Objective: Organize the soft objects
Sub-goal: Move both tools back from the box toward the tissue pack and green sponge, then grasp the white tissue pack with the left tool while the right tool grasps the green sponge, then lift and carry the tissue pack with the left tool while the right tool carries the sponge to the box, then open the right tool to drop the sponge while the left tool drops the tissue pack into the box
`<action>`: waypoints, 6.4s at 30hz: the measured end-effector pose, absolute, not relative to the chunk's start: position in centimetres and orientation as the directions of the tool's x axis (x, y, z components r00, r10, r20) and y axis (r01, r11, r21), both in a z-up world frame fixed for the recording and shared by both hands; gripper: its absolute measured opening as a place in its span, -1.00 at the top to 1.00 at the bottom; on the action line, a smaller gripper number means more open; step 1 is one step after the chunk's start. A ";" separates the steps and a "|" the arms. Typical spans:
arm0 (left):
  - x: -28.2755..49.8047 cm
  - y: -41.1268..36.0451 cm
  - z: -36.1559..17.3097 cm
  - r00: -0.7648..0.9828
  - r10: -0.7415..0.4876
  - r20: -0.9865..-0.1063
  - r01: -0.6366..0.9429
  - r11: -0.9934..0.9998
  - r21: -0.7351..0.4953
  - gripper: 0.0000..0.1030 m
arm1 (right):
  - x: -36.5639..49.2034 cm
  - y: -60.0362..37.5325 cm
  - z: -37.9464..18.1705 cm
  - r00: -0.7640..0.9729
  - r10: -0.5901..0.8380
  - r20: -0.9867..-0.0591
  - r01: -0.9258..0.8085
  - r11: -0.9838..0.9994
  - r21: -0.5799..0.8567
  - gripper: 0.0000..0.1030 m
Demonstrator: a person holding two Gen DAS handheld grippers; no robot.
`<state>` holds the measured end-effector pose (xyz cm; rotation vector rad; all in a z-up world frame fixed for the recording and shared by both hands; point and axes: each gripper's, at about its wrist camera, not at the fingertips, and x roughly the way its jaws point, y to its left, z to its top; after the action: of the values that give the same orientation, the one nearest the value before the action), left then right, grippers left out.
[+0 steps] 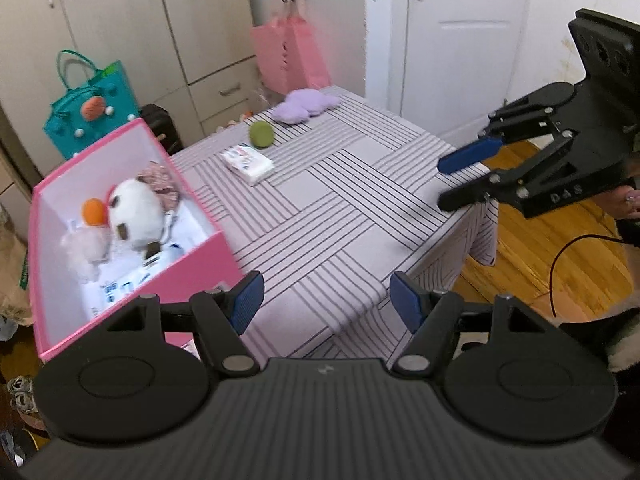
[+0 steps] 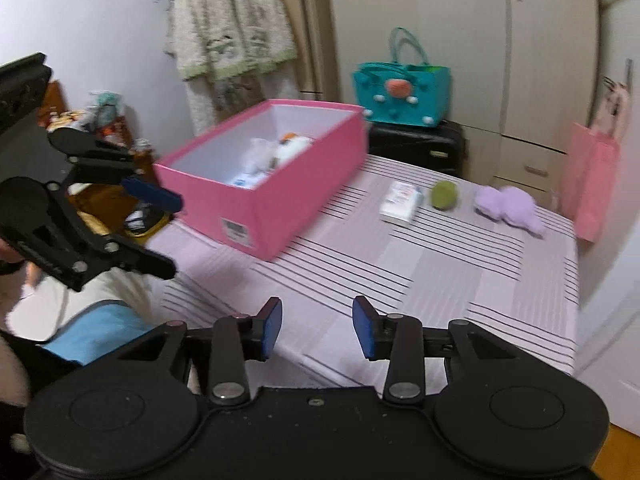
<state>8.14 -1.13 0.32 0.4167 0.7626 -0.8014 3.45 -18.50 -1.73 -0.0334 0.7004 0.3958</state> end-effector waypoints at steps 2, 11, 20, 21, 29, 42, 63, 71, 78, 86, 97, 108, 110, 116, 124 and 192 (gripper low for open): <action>8.1 -2.3 -0.1 0.474 -0.490 -0.732 0.777 0.623 0.086 -0.33 | 3.6 -19.5 -2.3 0.719 0.308 -0.623 -0.319 0.943 0.098 0.13; 8.2 -7.2 -0.2 0.534 -0.558 -0.635 0.798 0.582 0.159 -0.33 | 6.4 -23.7 -3.4 0.768 0.304 -0.563 -0.262 0.952 0.157 0.13; 14.1 -9.7 -1.2 0.579 -0.561 -0.592 0.715 0.698 0.039 -0.33 | 10.9 -25.9 -3.5 0.807 0.306 -0.505 -0.267 0.952 0.151 0.13; 15.0 -9.9 -1.4 0.593 -0.553 -0.586 0.697 0.716 0.030 -0.33 | 11.5 -26.1 -3.6 0.810 0.302 -0.504 -0.265 0.953 0.146 0.13; 18.8 -12.4 -3.7 0.778 -0.399 -0.486 0.487 0.871 0.065 -0.33 | 17.0 -27.6 -4.9 0.832 0.281 -0.479 -0.234 0.959 0.157 0.10; 23.0 -16.1 -8.4 0.849 -0.209 -0.485 0.322 0.933 0.162 -0.33 | 24.9 -26.7 -5.7 0.788 0.344 -0.511 -0.298 0.939 0.173 -0.01; 28.1 -16.2 -11.9 0.809 -0.092 -0.581 0.192 0.975 0.113 -0.33 | 33.7 -25.4 -9.6 0.662 0.389 -0.640 -0.287 0.921 0.264 -0.01; 29.0 -15.7 -12.9 0.769 -0.134 -0.625 0.194 0.981 0.029 -0.06 | 34.4 -24.9 -10.7 0.640 0.373 -0.672 -0.286 0.927 0.242 0.01; 29.1 -15.7 -13.1 0.777 -0.146 -0.612 0.201 0.979 0.022 0.15 | 34.5 -24.4 -11.1 0.630 0.365 -0.685 -0.292 0.929 0.227 0.06; 28.4 -15.2 -12.6 0.762 -0.167 -0.625 0.222 0.975 0.010 0.24 | 32.7 -24.9 -10.0 0.662 0.362 -0.656 -0.282 0.931 0.230 0.10; 25.0 -14.6 -11.1 0.771 -0.217 -0.599 0.270 0.963 -0.001 0.24 | 27.7 -25.3 -9.2 0.686 0.364 -0.631 -0.271 0.932 0.243 0.10; 20.2 -12.8 -9.4 0.781 -0.309 -0.543 0.344 0.938 -0.039 0.24 | 22.7 -26.0 -8.9 0.726 0.296 -0.620 -0.204 0.955 0.217 0.10; 19.3 -12.2 -8.9 0.778 -0.327 -0.537 0.359 0.932 -0.047 0.24 | 21.8 -26.0 -8.9 0.730 0.287 -0.620 -0.190 0.957 0.220 0.10; 17.0 -10.6 -7.3 0.749 -0.404 -0.524 0.420 0.903 -0.096 0.24 | 19.1 -25.5 -8.9 0.726 0.271 -0.632 -0.168 0.961 0.219 0.09; 14.8 -8.1 -6.3 0.679 -0.482 -0.554 0.489 0.859 -0.149 0.24 | 15.9 -24.1 -8.5 0.703 0.284 -0.652 -0.188 0.958 0.215 0.09; 28.2 9.3 -2.6 0.676 -0.250 -0.693 0.385 0.922 0.044 0.16 | 32.8 -2.1 -1.4 0.561 0.556 -0.613 -0.556 0.802 0.218 0.02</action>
<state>28.21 9.31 -2.56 0.1924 0.7478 -0.3592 32.78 -2.13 -1.36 0.0001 0.7217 0.6552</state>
